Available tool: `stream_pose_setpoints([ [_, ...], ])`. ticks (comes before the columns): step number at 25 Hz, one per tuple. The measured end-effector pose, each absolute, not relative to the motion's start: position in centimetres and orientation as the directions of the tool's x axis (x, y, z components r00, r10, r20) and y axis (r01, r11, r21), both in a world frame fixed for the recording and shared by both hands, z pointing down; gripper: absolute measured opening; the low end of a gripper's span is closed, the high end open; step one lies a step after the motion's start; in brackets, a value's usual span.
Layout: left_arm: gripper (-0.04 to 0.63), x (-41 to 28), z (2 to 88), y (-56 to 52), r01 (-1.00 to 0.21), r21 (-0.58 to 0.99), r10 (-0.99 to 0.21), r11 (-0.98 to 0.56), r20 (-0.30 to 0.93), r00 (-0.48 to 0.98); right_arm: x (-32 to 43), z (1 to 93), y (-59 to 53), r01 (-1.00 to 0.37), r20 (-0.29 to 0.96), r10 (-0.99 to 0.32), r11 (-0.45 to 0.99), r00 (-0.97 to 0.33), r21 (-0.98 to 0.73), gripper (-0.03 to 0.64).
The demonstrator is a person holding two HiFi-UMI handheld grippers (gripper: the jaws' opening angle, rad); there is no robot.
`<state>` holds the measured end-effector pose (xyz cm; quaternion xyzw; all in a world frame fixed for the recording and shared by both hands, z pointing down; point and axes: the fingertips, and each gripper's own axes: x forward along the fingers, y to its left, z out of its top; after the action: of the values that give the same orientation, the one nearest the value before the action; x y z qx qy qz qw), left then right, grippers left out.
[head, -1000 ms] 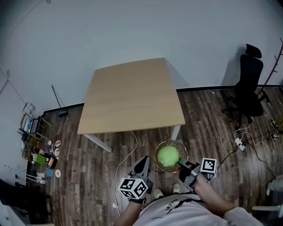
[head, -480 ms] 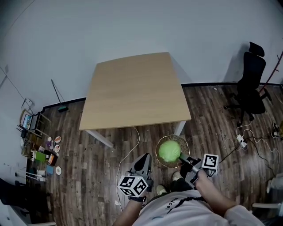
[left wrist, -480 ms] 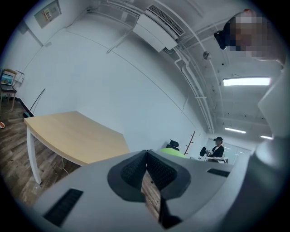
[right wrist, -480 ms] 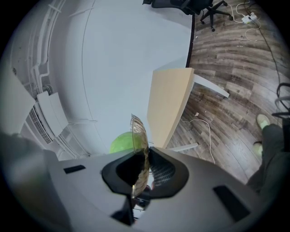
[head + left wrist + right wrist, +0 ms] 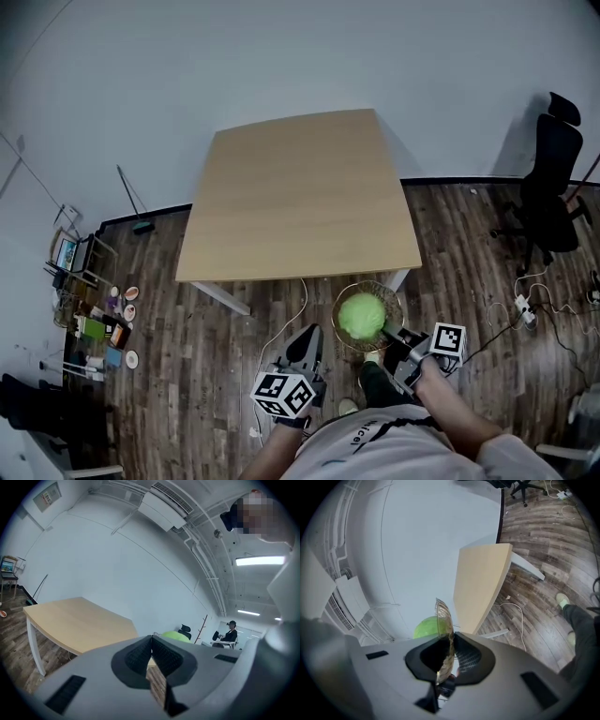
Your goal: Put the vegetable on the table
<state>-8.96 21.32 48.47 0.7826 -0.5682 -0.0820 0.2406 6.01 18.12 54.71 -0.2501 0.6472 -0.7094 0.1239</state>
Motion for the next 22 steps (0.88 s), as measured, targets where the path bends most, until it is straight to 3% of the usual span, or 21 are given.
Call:
stream_pose_setpoints([
  [22, 0.014, -7.6, 49.1, 0.1, -0.879, 0.441, -0.932, -0.182, 0.208, 0.298, 7.2, 57.5, -3.7, -0.176, 0.217, -0.446, -0.131, -0.868, -0.976, 0.04],
])
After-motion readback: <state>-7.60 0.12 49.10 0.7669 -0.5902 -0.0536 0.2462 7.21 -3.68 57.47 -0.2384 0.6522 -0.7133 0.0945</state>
